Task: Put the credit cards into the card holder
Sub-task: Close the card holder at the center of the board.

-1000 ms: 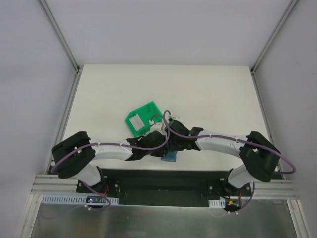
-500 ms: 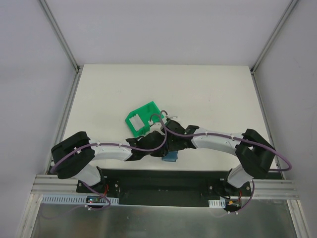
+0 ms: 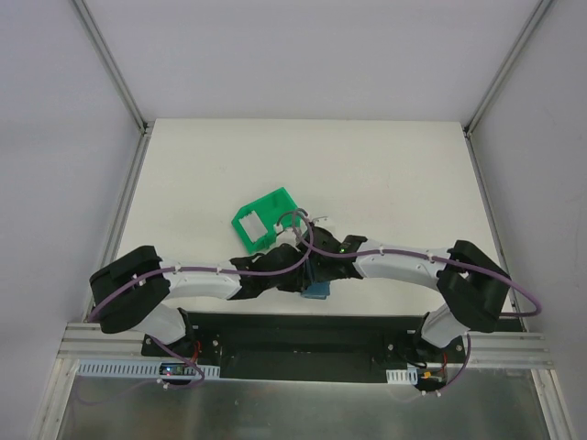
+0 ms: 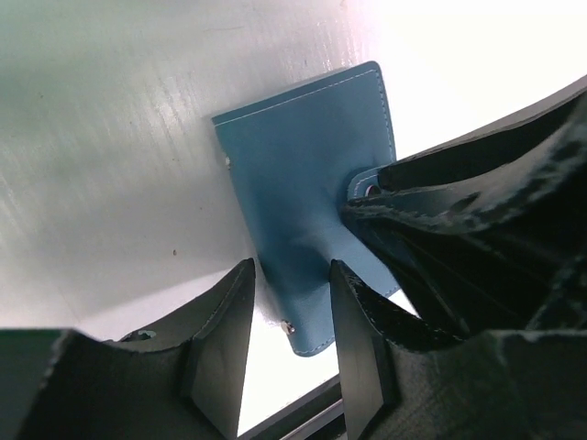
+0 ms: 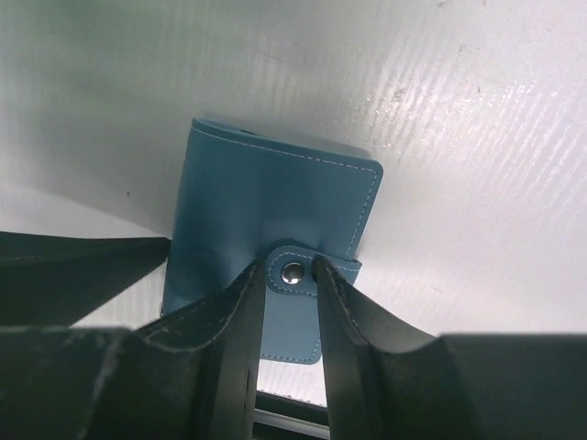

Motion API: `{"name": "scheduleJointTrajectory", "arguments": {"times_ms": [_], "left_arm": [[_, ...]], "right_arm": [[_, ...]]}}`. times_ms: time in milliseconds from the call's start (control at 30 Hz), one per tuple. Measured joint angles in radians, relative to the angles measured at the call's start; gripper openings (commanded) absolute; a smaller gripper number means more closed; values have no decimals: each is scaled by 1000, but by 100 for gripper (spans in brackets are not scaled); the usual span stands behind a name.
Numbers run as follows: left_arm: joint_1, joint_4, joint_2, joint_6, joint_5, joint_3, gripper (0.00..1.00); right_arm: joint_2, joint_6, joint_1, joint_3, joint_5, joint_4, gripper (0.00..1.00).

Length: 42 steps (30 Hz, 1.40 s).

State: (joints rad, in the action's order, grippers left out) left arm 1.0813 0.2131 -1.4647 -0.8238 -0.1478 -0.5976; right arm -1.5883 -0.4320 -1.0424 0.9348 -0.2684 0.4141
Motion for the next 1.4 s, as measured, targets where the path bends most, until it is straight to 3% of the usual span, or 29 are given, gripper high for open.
{"name": "scheduleJointTrajectory", "arguments": {"times_ms": [300,700,967,1200,1300,1400], "left_arm": [[6,-1,29,-4,-6,25,40],[6,8,35,-45,-21,48,41],[6,10,37,-51,-21,51,41],[6,14,37,-53,-21,53,41],[6,15,40,-52,-21,56,43],[6,13,53,-52,-21,61,49]], "right_arm": [[163,-1,2,-132,1,-53,37],[238,-1,18,-149,1,-89,34],[226,-11,26,-186,20,-119,28],[116,-13,26,-136,32,-120,20],[77,-12,18,-87,19,-77,22],[76,-9,12,-82,9,-65,30]]}}
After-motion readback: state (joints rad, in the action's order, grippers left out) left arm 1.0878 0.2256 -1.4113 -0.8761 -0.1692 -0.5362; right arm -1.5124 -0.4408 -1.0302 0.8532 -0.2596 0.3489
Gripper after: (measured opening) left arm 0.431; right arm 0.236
